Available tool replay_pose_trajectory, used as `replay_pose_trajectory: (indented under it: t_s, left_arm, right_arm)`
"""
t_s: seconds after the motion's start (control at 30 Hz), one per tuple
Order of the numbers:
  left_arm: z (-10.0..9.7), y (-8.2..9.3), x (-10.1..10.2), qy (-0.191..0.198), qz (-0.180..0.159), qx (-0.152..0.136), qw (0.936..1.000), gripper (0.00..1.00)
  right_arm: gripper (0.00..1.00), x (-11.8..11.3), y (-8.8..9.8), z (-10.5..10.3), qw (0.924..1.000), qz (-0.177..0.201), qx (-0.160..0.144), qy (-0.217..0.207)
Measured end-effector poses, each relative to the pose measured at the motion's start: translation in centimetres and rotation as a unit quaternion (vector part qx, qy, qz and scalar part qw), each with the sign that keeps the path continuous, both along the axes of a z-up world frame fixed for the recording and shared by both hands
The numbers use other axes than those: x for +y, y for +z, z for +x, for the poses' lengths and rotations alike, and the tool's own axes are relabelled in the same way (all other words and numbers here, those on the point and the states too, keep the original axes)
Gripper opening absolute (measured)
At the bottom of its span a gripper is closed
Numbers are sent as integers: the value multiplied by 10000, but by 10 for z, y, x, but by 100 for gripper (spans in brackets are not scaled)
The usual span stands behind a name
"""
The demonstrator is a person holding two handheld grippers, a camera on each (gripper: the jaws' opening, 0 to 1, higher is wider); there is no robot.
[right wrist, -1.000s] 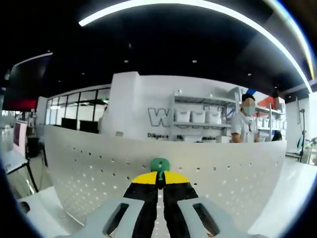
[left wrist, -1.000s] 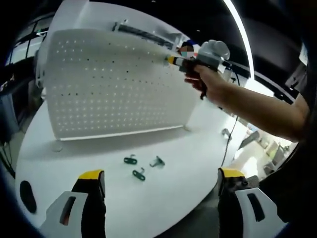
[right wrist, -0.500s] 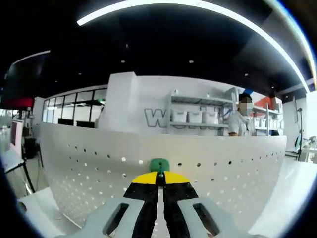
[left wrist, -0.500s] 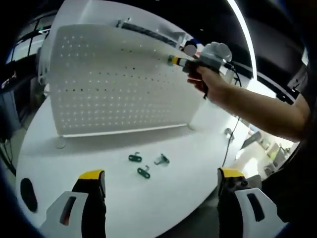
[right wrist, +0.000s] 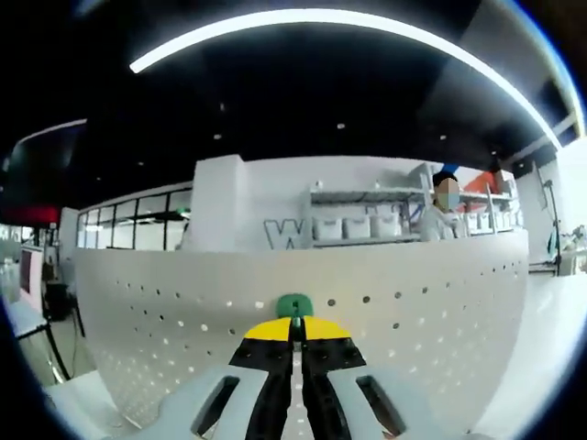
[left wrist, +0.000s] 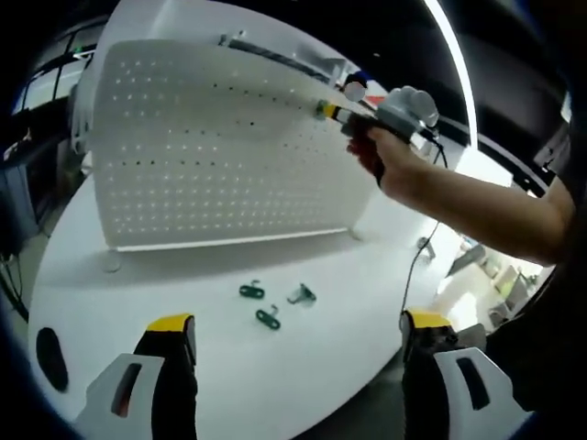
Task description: Insert the hook assembly into the mounting plate slot until the hook locks in place.
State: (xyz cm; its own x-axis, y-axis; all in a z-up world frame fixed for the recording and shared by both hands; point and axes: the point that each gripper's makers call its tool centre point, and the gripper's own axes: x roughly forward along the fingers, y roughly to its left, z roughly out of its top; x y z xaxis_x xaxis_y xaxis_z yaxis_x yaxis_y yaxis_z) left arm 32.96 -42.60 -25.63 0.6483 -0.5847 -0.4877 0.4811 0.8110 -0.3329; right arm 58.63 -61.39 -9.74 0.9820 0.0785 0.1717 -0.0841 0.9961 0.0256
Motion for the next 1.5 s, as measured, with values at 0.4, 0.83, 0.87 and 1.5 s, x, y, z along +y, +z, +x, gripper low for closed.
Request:
replay_pose_trajectory:
  t_s: [0.4,0.83,0.87,1.5]
  left_arm:
    - [0,-2,-2,-33,51,70,10000,94]
    - [1,2,-3,-41,91,11,9999,94]
    - [1,2,-2,-32,90,13,10000,94]
    - [-2,2,-2,3,67,4,10000,94]
  right_arm:
    - [0,-1,6,-1,9993,48,-367,-10]
    - [0,4,0,4,9994,-154,-289,73]
    - [0,4,1,4,9993,-189,-333,45]
    - [9,9,-2,8,9995,-234,27,203]
